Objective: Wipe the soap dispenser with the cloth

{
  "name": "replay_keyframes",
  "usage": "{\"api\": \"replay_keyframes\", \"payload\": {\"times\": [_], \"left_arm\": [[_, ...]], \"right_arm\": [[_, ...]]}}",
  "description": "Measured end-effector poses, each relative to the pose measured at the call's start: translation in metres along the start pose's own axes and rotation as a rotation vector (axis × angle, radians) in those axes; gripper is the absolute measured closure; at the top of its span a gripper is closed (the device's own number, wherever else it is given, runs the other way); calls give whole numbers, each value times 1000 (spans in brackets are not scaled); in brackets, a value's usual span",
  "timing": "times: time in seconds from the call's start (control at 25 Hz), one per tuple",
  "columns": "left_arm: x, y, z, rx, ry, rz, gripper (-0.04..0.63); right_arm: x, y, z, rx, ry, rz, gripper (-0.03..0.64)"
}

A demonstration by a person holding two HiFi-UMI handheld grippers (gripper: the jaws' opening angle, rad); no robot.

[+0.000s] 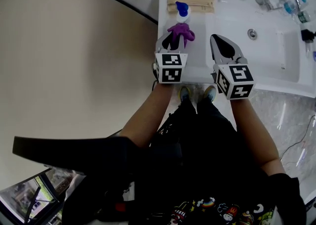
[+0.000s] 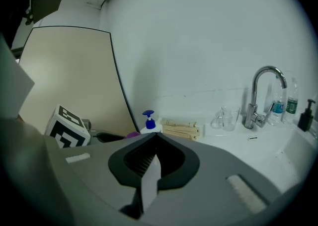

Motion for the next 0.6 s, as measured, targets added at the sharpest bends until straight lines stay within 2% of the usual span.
{"api": "replay_keyframes", "payload": {"times": [0.24,0.6], "left_arm": [[8,8,-32,20,-24,19,502],[26,-37,-67,10,-103,35,502]], "right_arm": [[2,-6,-12,-15,-16,15,592],[-1,8,-13,-93,-22,9,592]]}}
Point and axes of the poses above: the fingertips, and each gripper's own axes: y backward along the fingers, z to its right, x out of its top, the point moved 7 cm from there along y, backward along the fingers, and after that the axes turned 1 degree about x, right-handed, at the moved point
